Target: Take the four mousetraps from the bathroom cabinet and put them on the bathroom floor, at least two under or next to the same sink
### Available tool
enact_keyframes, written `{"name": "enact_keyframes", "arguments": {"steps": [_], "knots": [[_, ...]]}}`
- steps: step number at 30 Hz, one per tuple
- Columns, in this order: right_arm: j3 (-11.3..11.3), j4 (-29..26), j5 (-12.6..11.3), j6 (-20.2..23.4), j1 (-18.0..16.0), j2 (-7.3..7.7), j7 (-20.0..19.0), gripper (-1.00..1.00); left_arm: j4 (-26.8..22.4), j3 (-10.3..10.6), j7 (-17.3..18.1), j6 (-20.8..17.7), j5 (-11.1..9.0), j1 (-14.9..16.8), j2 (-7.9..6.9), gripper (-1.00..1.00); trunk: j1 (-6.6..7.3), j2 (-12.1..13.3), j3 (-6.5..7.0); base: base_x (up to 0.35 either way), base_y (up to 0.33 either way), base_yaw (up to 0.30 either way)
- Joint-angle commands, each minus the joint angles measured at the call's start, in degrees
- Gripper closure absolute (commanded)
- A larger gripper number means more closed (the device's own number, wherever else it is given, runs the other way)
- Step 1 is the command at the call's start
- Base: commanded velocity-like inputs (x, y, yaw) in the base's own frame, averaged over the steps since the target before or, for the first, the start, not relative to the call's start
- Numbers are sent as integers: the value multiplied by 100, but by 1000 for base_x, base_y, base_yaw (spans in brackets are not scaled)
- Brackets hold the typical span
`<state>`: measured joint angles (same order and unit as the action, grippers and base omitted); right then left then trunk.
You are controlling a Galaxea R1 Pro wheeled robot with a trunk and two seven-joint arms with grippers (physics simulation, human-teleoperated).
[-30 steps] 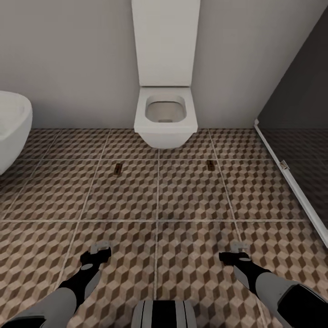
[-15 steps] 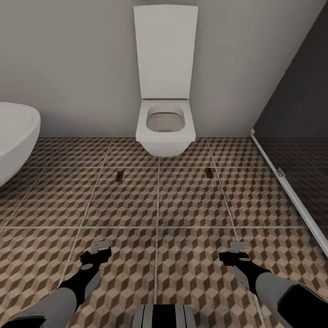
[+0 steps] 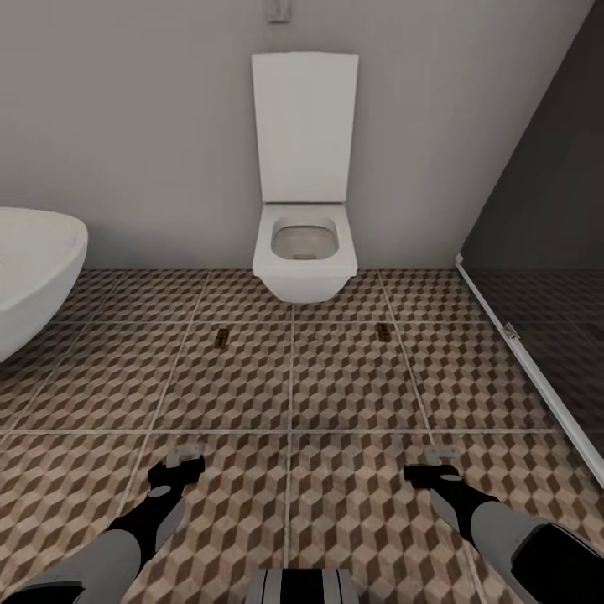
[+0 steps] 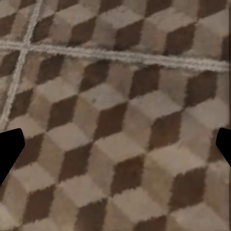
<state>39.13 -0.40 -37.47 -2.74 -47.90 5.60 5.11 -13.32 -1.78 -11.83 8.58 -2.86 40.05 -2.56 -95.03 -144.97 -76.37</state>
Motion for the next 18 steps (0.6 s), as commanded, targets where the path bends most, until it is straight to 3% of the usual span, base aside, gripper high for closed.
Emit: {"name": "enact_keyframes", "arguments": {"steps": [1,18], "knots": [[47,-4,-50,-7,0,-1,15,-100,5,-15,5,26,-31,2,1,-100,3,0,19,0,0,0],[51,-4,-50,-7,0,-6,11,-100,5,-16,5,28,-31,2,1,-100,47,23,396,0,0,0]]}}
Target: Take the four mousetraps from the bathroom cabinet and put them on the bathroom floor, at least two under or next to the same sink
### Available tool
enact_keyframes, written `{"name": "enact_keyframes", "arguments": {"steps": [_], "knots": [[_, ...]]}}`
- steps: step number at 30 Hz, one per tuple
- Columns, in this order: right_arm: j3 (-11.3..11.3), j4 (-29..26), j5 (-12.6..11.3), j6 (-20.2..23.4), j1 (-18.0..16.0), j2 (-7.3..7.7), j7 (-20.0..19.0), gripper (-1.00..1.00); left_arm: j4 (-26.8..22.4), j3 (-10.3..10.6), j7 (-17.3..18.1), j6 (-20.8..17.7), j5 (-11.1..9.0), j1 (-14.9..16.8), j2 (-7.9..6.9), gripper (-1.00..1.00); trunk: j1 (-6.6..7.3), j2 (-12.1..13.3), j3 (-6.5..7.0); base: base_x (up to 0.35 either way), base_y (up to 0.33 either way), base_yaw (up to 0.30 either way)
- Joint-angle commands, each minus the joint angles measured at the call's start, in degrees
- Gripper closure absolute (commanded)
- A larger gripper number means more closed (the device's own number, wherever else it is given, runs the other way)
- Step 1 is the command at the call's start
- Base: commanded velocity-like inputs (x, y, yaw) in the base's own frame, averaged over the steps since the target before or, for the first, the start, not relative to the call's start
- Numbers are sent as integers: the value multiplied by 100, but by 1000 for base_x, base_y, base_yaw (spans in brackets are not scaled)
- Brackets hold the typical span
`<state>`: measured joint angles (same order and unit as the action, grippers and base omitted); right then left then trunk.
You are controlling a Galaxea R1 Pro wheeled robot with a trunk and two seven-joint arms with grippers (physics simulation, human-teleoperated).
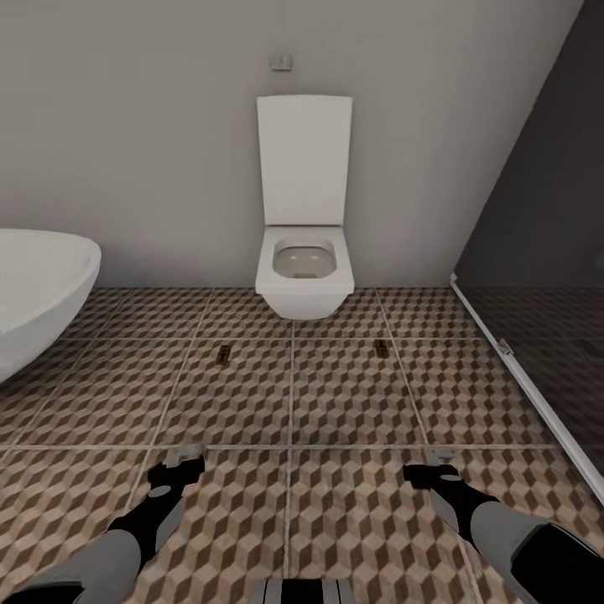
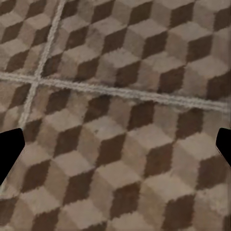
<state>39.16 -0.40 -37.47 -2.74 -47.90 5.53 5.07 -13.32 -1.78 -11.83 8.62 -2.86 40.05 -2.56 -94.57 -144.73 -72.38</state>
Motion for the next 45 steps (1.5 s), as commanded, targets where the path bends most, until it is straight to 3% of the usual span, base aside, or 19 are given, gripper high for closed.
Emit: {"name": "enact_keyframes", "arguments": {"steps": [1,45], "knots": [[48,-4,-50,-7,0,1,16,-100,5,-15,5,25,-31,2,1,-100,3,0,19,0,0,0],[48,-4,-50,-7,0,-13,20,-100,5,-15,14,19,-40,2,1,-100,117,59,994,0,0,0]]}}
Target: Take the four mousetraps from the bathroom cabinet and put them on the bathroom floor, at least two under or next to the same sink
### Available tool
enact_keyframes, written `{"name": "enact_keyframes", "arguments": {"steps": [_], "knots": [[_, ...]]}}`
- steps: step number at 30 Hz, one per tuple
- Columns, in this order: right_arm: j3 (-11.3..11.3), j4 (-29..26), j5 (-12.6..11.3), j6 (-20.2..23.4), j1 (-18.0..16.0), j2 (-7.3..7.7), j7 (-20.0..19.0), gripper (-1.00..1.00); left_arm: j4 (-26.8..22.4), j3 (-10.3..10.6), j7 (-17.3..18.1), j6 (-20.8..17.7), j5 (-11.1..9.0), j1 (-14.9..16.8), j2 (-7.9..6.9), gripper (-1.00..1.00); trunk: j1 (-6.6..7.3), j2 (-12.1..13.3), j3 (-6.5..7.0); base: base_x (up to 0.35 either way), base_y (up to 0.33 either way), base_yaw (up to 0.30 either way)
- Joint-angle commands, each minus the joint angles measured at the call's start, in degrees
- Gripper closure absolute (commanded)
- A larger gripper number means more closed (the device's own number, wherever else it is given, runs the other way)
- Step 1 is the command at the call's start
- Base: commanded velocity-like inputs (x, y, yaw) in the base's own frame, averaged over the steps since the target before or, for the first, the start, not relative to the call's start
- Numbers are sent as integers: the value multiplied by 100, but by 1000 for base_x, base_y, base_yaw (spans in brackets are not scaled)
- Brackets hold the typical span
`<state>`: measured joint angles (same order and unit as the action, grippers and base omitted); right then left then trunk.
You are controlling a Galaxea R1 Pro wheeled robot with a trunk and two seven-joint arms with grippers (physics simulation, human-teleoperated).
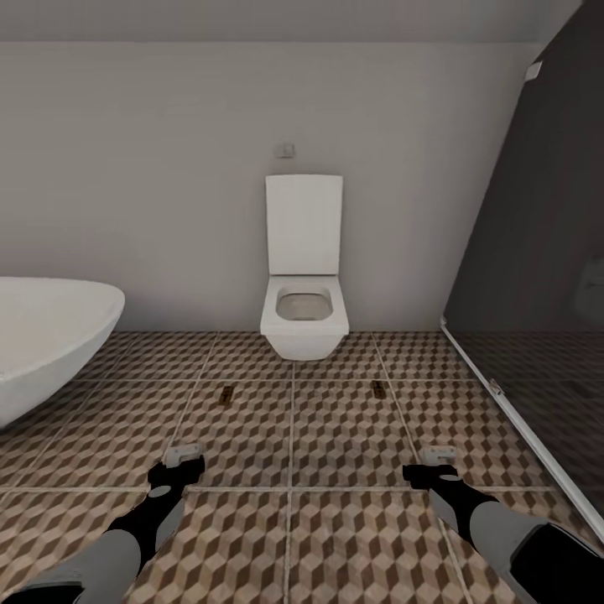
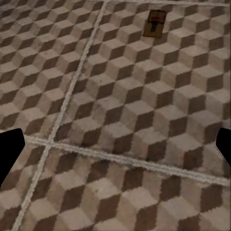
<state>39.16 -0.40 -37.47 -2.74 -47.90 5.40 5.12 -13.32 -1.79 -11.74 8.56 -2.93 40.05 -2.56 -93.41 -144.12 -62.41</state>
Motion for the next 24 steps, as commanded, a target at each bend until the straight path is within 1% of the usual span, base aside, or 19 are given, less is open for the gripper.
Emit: {"name": "enact_keyframes", "arguments": {"steps": [1,24], "knots": [[48,-4,-50,-7,0,2,15,-100,5,-15,5,24,-32,3,1,-100,3,0,18,0,0,0],[48,-4,-50,-7,0,-1,13,-100,7,-10,5,29,-32,3,1,-100,63,31,528,0,0,0]]}}
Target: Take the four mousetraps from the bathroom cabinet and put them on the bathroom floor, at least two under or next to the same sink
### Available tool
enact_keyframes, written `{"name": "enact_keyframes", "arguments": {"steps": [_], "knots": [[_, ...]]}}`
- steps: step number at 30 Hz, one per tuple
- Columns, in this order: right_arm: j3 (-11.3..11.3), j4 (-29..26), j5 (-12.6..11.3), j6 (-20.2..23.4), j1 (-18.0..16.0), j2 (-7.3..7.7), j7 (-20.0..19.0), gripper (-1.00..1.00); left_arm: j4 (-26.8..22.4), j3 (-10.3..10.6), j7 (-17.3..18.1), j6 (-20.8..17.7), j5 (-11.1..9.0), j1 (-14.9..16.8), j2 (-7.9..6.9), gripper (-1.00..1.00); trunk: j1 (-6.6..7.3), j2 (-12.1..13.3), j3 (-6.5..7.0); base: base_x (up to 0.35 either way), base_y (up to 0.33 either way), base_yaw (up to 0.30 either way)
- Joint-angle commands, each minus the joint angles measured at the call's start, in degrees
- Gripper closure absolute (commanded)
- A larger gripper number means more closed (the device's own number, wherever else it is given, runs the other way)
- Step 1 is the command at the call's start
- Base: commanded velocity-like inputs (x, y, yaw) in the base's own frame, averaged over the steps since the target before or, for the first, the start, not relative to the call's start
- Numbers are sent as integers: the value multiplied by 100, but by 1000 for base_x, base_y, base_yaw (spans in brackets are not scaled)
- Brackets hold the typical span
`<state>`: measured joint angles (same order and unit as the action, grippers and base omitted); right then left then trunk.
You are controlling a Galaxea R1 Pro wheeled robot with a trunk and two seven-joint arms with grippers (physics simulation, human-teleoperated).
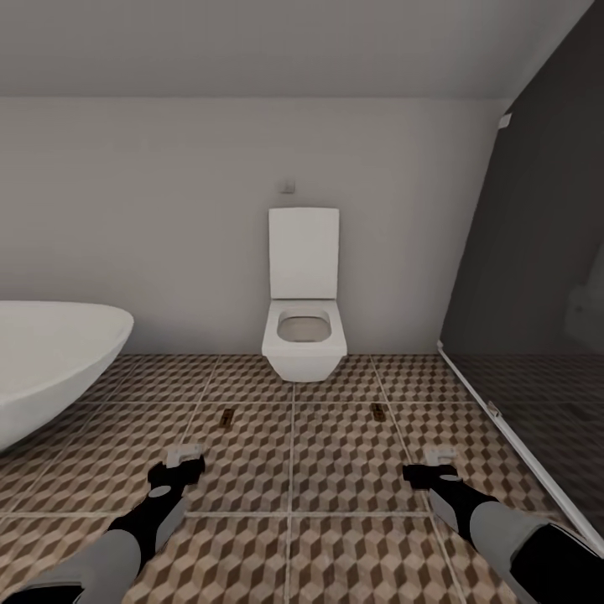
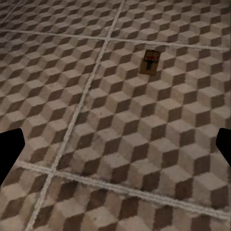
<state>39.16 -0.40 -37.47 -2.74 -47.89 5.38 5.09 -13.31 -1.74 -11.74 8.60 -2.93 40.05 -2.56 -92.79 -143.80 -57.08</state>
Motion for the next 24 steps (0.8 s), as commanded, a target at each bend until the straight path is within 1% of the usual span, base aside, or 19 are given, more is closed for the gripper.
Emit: {"name": "enact_keyframes", "arguments": {"steps": [1,24], "knots": [[48,-4,-50,-7,-1,0,16,-100,7,-14,5,25,-32,3,1,-100,4,0,18,0,0,0],[48,-4,-50,-7,-1,-3,11,-100,12,-11,5,26,-28,2,3,-100,63,31,527,0,0,0]]}}
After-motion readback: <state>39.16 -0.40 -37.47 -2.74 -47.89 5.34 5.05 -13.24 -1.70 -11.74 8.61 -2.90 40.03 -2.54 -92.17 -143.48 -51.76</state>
